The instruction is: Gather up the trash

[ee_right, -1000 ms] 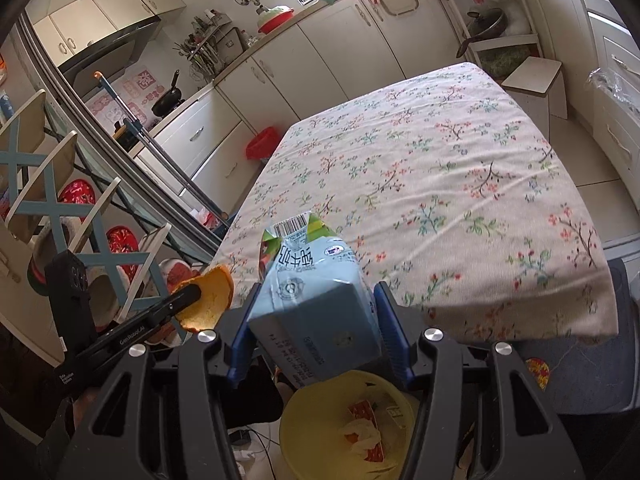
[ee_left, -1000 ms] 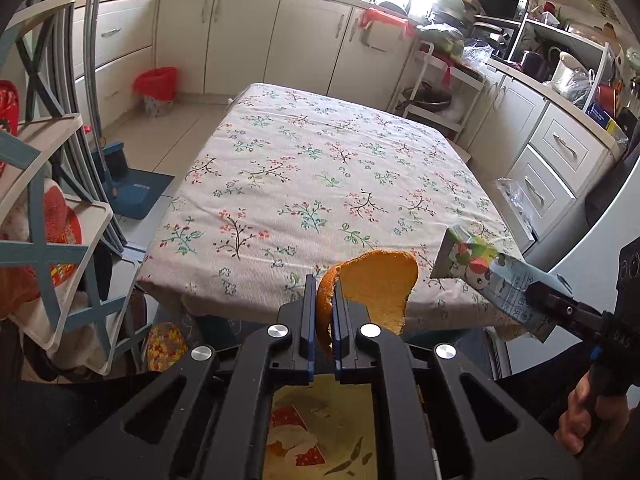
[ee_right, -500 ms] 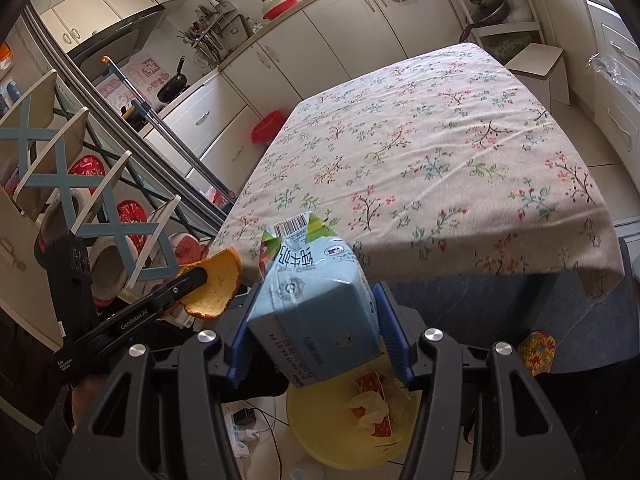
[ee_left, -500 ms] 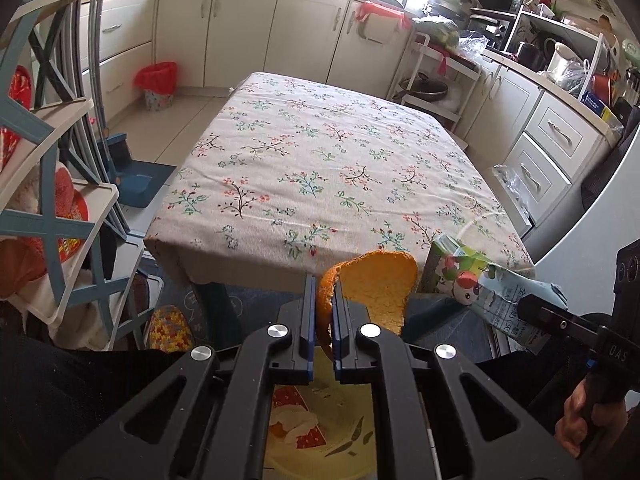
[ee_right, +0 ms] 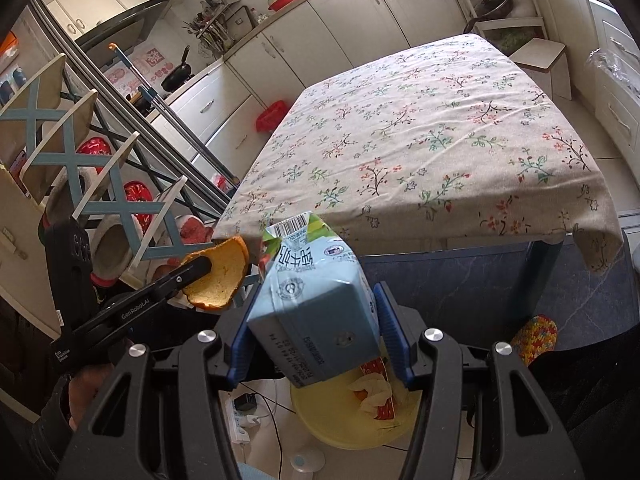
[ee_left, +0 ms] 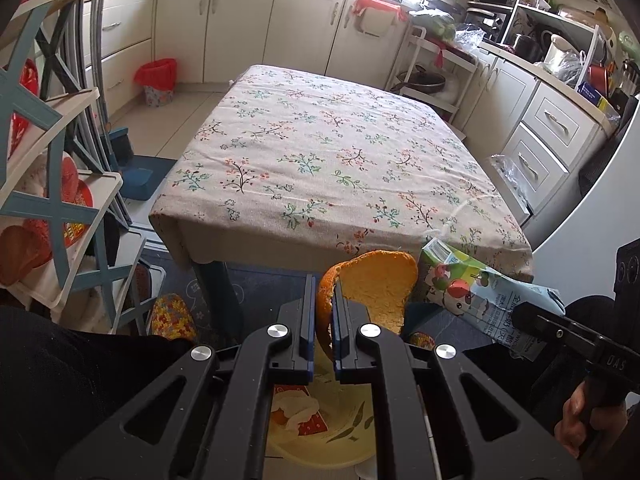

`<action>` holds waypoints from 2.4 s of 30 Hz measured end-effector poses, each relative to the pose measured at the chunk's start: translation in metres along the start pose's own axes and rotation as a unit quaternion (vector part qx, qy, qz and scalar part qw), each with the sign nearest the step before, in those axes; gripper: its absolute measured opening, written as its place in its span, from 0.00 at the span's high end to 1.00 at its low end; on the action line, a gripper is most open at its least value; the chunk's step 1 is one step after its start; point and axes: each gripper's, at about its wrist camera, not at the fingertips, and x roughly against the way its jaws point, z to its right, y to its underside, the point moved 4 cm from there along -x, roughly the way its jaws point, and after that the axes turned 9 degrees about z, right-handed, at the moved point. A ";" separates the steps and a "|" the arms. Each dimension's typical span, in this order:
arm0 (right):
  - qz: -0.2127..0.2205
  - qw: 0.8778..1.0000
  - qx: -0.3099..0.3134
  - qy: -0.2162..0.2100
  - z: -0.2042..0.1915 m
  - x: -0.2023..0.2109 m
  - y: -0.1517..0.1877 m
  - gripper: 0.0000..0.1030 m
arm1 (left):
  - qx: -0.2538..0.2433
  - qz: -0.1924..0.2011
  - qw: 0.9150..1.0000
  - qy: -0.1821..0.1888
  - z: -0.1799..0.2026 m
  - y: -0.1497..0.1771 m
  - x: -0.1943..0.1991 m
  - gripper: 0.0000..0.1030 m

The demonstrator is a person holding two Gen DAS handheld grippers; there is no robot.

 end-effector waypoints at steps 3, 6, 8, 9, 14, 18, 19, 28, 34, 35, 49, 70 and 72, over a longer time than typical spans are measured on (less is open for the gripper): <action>-0.004 1.000 0.002 0.001 -0.001 0.000 0.004 0.47 | -0.004 -0.004 1.000 0.001 0.002 0.005 0.001 0.94; -0.008 1.000 0.005 0.002 -0.003 0.000 0.008 0.47 | -0.006 -0.006 1.000 0.002 0.004 0.009 0.002 0.94; -0.010 1.000 0.006 0.003 -0.004 0.001 0.009 0.47 | -0.007 -0.008 1.000 0.002 0.004 0.011 0.003 0.94; -0.011 1.000 0.006 0.003 -0.004 0.001 0.010 0.47 | -0.008 -0.010 1.000 0.002 0.004 0.012 0.003 0.94; -0.017 1.000 0.007 0.008 -0.002 0.001 0.014 0.47 | -0.010 -0.021 1.000 0.001 0.004 0.019 0.002 0.94; -0.029 0.999 0.009 0.015 -0.002 -0.003 0.018 0.47 | -0.014 -0.030 0.999 0.000 0.005 0.024 0.000 0.94; -0.032 0.999 0.010 0.016 -0.002 -0.004 0.020 0.47 | -0.015 -0.032 0.999 0.000 0.005 0.025 -0.001 0.94; -0.057 0.998 0.018 0.032 -0.001 -0.013 0.027 0.47 | -0.029 -0.057 0.998 -0.004 0.010 0.038 -0.008 0.94; -0.069 0.997 0.026 0.038 -0.003 -0.016 0.032 0.47 | -0.035 -0.067 0.997 -0.005 0.013 0.045 -0.010 0.94; -0.071 0.996 0.026 0.040 -0.003 -0.017 0.033 0.47 | -0.036 -0.070 0.997 -0.005 0.013 0.046 -0.011 0.94; -0.118 0.991 0.035 0.056 -0.004 -0.041 0.051 0.47 | -0.055 -0.119 0.991 -0.011 0.018 0.065 -0.025 0.90; -0.107 0.993 0.018 0.049 -0.008 -0.046 0.049 0.37 | -0.051 -0.098 0.994 -0.024 0.017 0.056 -0.017 0.35; -0.088 0.994 0.029 0.056 -0.011 -0.039 0.043 0.34 | -0.049 -0.079 0.995 -0.028 0.018 0.048 -0.010 0.29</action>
